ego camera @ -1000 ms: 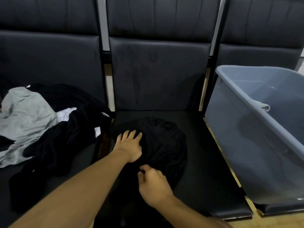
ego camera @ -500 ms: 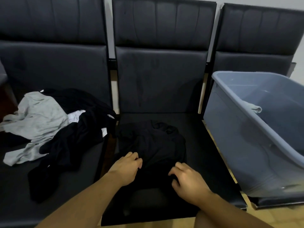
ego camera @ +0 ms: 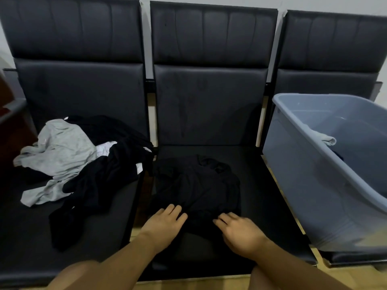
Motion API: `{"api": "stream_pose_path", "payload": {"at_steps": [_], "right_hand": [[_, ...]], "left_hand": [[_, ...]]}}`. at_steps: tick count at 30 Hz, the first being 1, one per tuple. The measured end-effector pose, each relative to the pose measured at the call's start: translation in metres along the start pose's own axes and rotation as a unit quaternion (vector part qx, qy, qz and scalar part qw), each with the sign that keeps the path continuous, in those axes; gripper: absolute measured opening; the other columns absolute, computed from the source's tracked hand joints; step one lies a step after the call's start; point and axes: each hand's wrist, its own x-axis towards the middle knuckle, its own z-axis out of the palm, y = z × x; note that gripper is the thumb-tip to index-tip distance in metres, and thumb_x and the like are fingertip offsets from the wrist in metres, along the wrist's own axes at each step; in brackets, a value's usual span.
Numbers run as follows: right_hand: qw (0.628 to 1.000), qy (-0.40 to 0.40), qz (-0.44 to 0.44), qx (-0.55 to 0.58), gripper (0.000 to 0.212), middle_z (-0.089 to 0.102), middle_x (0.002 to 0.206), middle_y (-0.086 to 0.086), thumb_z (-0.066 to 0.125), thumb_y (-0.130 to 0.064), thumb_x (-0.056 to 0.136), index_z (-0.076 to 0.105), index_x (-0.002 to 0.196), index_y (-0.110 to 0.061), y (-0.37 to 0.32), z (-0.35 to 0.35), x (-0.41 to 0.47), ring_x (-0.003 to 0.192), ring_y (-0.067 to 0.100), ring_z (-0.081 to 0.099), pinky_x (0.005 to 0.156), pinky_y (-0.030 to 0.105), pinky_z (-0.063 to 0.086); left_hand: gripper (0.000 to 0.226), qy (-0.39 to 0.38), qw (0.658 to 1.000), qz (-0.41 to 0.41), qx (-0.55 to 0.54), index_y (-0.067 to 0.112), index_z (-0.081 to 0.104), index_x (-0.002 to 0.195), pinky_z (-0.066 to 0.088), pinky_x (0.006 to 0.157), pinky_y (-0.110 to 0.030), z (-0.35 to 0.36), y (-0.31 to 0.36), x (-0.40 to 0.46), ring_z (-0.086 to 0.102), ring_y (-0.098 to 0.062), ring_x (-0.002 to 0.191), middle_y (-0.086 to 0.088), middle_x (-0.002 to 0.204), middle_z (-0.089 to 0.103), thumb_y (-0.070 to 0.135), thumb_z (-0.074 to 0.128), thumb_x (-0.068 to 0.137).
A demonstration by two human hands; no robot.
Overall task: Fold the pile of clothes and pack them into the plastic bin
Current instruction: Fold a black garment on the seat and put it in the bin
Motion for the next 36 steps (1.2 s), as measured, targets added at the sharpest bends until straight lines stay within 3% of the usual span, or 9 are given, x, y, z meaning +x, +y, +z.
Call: {"api": "stream_pose_path", "payload": {"at_steps": [3,10,14,20,23,26,29,32,36], "right_hand": [[0.997,0.04,-0.018,-0.068,0.029,0.065,0.104,0.003,0.063,-0.027,0.083,0.062,0.111,-0.018,-0.002,-0.002,0.004,0.091,0.025,0.066,0.071,0.038,0.054],[0.975,-0.032,-0.022,0.219,0.018,0.06,0.096,-0.006,0.053,-0.025,0.086,0.067,0.096,-0.02,0.01,-0.062,-0.004,0.083,0.019,0.061,0.072,0.037,0.051],[0.948,-0.045,0.025,0.314,0.016,0.071,0.094,-0.008,0.059,-0.026,0.086,0.066,0.099,-0.033,0.042,-0.092,0.015,0.087,0.009,0.067,0.083,0.031,0.056],[0.94,-0.006,0.105,0.323,0.012,0.071,0.096,0.0,0.057,-0.025,0.094,0.067,0.091,-0.031,0.078,-0.099,0.09,0.09,0.021,0.068,0.084,0.041,0.057],[0.942,-0.009,0.158,0.296,0.019,0.07,0.106,0.003,0.05,-0.027,0.098,0.068,0.105,-0.026,0.087,-0.085,0.123,0.095,0.023,0.066,0.089,0.043,0.056],[0.955,0.014,0.24,0.174,0.032,0.062,0.127,0.007,0.045,-0.033,0.103,0.06,0.129,-0.022,0.09,-0.06,0.138,0.114,0.028,0.058,0.098,0.041,0.048],[0.936,0.183,0.267,0.136,0.031,0.059,0.126,0.005,0.045,-0.029,0.104,0.059,0.13,-0.02,0.08,-0.042,0.134,0.116,0.027,0.054,0.097,0.041,0.044],[0.926,0.33,0.128,0.135,0.021,0.063,0.108,-0.002,0.052,-0.018,0.097,0.067,0.11,-0.021,0.061,-0.023,0.121,0.099,0.021,0.058,0.087,0.038,0.047],[0.963,0.198,0.062,0.17,0.039,0.05,0.15,-0.004,0.04,-0.031,0.106,0.056,0.141,-0.022,0.047,0.009,0.119,0.14,0.016,0.043,0.117,0.028,0.027]], "left_hand": [[0.067,-0.011,1.0,0.003,0.001,0.007,0.029,0.149,0.039,0.11,-0.045,-0.009,0.006,0.003,0.032,-0.037,0.14,-0.018,0.149,0.033,-0.007,0.055,0.089],[0.032,-0.116,0.933,0.01,-0.34,0.025,0.069,0.099,0.053,0.085,-0.029,-0.047,-0.033,0.014,0.066,-0.017,0.092,-0.003,0.099,0.071,0.006,0.046,0.088],[0.03,-0.118,0.916,-0.001,-0.382,0.021,0.073,0.098,0.048,0.08,-0.014,-0.078,-0.061,0.037,0.064,-0.008,0.087,0.006,0.09,0.071,0.005,0.05,0.087],[0.031,-0.073,0.874,-0.131,-0.463,0.014,0.062,0.067,0.047,0.063,-0.026,-0.073,-0.099,0.087,0.059,-0.017,0.066,-0.003,0.069,0.061,0.007,0.05,0.093],[0.02,-0.038,0.845,-0.207,-0.492,0.015,0.068,0.085,0.056,0.064,-0.03,-0.056,-0.109,0.105,0.067,-0.023,0.08,-0.009,0.088,0.068,0.013,0.051,0.097],[0.02,0.012,0.856,-0.263,-0.446,0.016,0.064,0.114,0.054,0.089,-0.034,-0.035,-0.113,0.118,0.063,-0.027,0.104,-0.011,0.117,0.065,0.019,0.056,0.096],[0.032,0.148,0.894,-0.272,-0.325,0.017,0.056,0.127,0.045,0.101,-0.043,-0.022,-0.102,0.117,0.052,-0.032,0.117,-0.01,0.128,0.052,0.021,0.056,0.096],[0.023,0.288,0.907,-0.154,-0.265,0.018,0.061,0.112,0.049,0.09,-0.046,-0.011,-0.078,0.11,0.055,-0.028,0.101,-0.005,0.111,0.054,0.021,0.049,0.092],[0.042,0.18,0.931,-0.059,-0.311,0.023,0.049,0.138,0.039,0.112,-0.04,0.01,-0.025,0.099,0.047,-0.02,0.127,0.003,0.138,0.046,0.035,0.034,0.101]]}}
